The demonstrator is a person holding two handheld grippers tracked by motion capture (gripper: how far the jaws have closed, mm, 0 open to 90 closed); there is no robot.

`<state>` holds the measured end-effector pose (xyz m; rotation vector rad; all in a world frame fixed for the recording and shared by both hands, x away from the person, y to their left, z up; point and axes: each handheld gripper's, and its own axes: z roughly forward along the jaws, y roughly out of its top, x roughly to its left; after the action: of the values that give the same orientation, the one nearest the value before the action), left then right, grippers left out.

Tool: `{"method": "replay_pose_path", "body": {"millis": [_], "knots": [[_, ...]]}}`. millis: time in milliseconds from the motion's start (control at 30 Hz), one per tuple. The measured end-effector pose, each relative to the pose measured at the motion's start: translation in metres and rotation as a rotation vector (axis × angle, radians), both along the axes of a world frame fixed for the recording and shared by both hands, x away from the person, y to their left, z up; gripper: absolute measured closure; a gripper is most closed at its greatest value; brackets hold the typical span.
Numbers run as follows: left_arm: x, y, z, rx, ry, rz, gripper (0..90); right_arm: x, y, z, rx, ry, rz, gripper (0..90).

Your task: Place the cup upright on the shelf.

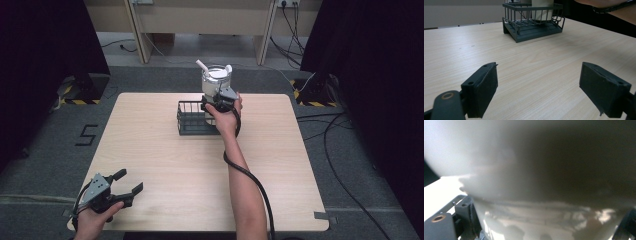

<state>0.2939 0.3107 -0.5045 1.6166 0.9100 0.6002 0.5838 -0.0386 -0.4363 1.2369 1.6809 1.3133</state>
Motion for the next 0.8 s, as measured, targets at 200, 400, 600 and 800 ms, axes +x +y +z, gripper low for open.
{"method": "replay_pose_path", "body": {"millis": [200,400,600,800], "knots": [[-0.001,-0.001,0.000,0.003,-0.002,-0.003,14.6,-0.004,0.001,-0.002,0.009,-0.020,0.001,8.8],[-0.001,-0.001,0.000,0.005,-0.003,-0.004,14.7,-0.007,0.002,-0.002,0.004,-0.046,0.002,3.5],[0.000,-0.002,0.000,0.006,-0.003,-0.005,14.7,-0.013,0.001,-0.004,0.011,-0.047,0.013,2.1],[-0.001,-0.002,0.000,0.011,-0.004,-0.005,14.6,-0.020,-0.003,-0.003,0.006,-0.037,0.011,2.4]]}}
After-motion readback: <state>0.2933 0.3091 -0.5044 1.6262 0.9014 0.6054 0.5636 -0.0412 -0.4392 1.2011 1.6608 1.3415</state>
